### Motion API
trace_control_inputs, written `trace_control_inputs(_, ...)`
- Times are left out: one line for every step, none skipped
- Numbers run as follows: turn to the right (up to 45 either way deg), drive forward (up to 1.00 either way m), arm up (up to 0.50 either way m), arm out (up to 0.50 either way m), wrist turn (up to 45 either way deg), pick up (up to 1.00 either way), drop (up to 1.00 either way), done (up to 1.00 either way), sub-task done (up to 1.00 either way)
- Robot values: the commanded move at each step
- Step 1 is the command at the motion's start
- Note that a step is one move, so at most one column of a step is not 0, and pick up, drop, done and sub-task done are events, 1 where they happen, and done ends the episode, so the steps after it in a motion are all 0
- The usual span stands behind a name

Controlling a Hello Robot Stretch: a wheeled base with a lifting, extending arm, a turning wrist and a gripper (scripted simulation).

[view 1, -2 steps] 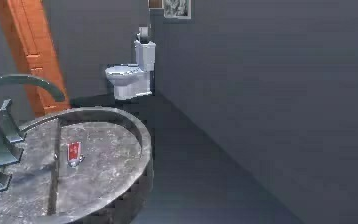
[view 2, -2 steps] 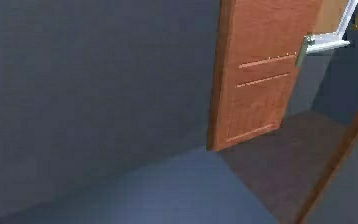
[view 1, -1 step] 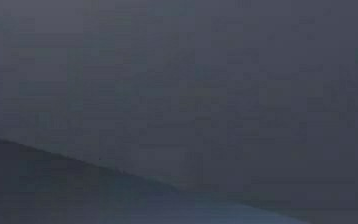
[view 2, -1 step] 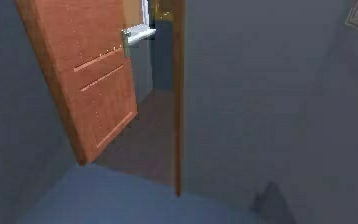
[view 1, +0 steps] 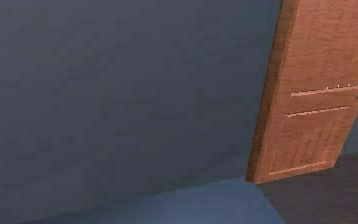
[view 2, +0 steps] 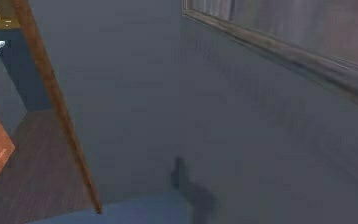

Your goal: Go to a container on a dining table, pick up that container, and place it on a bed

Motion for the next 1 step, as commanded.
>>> trace_control_inputs(0.0,0.10,0.00,0.00,0.0,0.00,0.00,0.00,0.00)
